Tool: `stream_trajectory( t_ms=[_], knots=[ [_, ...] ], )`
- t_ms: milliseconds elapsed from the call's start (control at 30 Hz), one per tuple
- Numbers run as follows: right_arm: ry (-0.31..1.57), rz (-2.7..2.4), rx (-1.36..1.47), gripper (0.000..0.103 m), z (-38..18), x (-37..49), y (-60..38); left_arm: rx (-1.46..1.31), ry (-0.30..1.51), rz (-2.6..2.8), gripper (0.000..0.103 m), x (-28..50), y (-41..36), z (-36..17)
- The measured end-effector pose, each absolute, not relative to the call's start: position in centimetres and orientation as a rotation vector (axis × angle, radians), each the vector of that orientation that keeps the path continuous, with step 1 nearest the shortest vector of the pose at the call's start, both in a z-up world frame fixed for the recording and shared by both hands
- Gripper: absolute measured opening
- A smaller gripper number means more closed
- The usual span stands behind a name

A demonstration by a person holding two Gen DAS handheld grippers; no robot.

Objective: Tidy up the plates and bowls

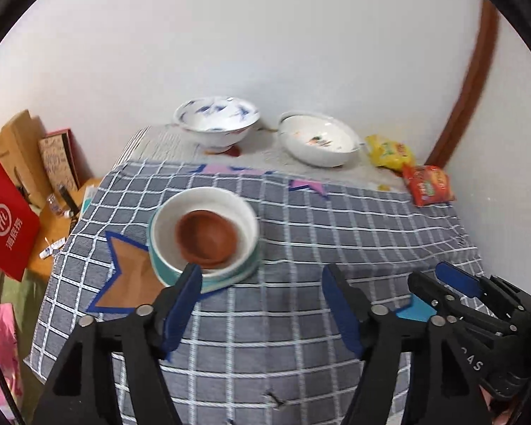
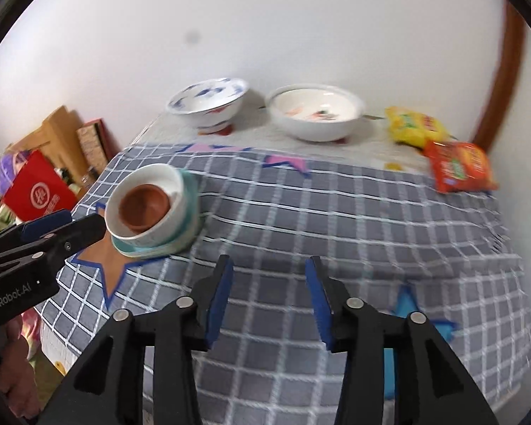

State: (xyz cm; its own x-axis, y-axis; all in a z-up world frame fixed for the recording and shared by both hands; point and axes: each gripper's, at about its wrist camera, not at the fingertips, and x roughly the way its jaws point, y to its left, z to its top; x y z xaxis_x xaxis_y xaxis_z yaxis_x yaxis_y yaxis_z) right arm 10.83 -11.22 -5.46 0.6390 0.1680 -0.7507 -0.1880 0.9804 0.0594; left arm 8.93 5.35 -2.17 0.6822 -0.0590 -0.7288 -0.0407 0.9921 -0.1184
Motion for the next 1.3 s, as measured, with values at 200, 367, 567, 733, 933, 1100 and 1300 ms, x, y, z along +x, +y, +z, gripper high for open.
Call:
stream_trajectory(
  t_ms=[200, 367, 567, 733, 933, 1100, 1300],
  knots=[
    [0.781, 0.097, 0.002, 0.062, -3.6, 6.3, -15.5, -0.095, 0.769, -0.035, 0.083, 5.5, 2.0, -1.0],
    [0.721, 0.078, 0.038, 0.083, -2.5, 2.8, -17.4, -0.064, 0.765, -0.042, 0.087, 3.6, 0.2, -0.5],
    [0.696, 0.042, 0.011, 0.09, -2.2, 0.2, -17.9, -0.074, 0.751, -0.039, 0.087, 1.6, -0.4, -0.1],
    [0.697, 0.04, 0.031, 0.09, -2.2, -0.8, -18.4, -0.055, 0.728, -0.024, 0.087, 0.5, -0.8, 0.3],
    [0.681, 0.033, 0.035, 0.09, -1.8, -1.5, -18.6, -0.05, 0.718, -0.016, 0.087, 0.0, -1.0, 0.6],
    [0.678, 0.032, 0.051, 0.09, -1.8, -1.8, -18.8, -0.049, 0.709, -0.012, 0.087, -0.5, -1.2, 0.8],
    [0.675, 0.024, 0.057, 0.09, -1.8, -2.0, -19.1, -0.04, 0.71, -0.009, 0.087, -0.6, -1.5, 0.8]
  ],
)
